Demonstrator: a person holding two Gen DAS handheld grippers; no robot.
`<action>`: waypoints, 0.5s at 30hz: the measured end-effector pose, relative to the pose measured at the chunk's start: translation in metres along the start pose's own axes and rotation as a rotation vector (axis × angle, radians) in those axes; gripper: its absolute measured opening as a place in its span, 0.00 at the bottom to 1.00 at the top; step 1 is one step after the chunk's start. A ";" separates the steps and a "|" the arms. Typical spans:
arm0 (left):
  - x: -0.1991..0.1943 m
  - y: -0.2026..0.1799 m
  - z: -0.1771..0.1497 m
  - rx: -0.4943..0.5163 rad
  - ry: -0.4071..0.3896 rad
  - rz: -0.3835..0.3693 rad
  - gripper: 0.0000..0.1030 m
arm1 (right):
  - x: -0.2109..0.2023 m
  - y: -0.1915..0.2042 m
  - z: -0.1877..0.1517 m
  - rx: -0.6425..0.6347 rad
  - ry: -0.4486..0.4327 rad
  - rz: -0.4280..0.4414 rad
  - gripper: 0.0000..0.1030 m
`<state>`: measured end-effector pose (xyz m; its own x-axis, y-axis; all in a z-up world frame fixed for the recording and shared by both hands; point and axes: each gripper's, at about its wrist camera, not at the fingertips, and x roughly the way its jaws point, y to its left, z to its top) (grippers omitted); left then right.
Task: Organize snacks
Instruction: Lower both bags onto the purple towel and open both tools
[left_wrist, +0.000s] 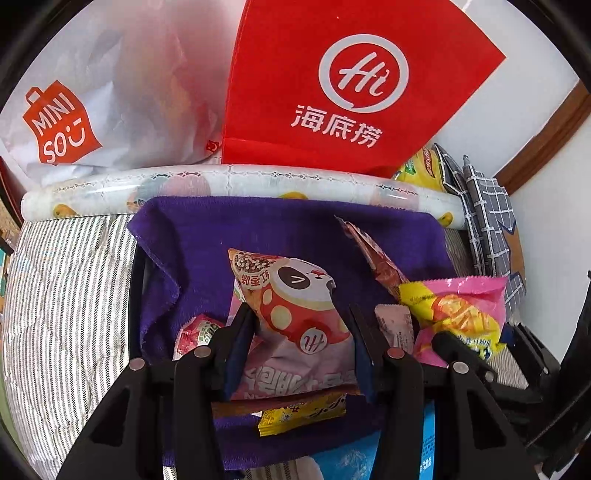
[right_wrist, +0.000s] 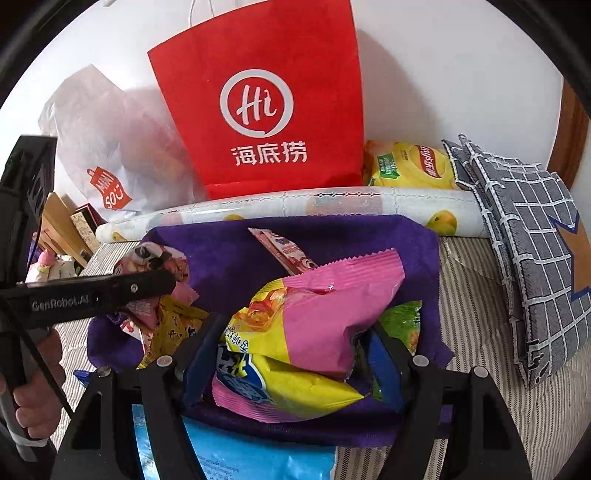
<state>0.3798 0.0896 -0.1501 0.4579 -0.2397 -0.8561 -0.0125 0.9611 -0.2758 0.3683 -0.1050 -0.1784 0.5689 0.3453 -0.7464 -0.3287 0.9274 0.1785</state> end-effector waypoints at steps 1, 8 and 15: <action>-0.001 -0.001 -0.001 0.006 -0.001 0.005 0.49 | -0.001 -0.001 0.001 0.006 -0.004 -0.003 0.71; -0.024 -0.006 -0.008 0.041 -0.035 0.054 0.74 | -0.022 0.006 -0.001 -0.026 -0.046 -0.018 0.84; -0.057 -0.001 -0.028 0.026 -0.058 0.052 0.74 | -0.063 0.019 -0.008 -0.046 -0.103 -0.059 0.89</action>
<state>0.3283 0.0985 -0.1133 0.5077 -0.1814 -0.8422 -0.0149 0.9756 -0.2192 0.3198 -0.1098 -0.1337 0.6615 0.3056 -0.6848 -0.3252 0.9398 0.1052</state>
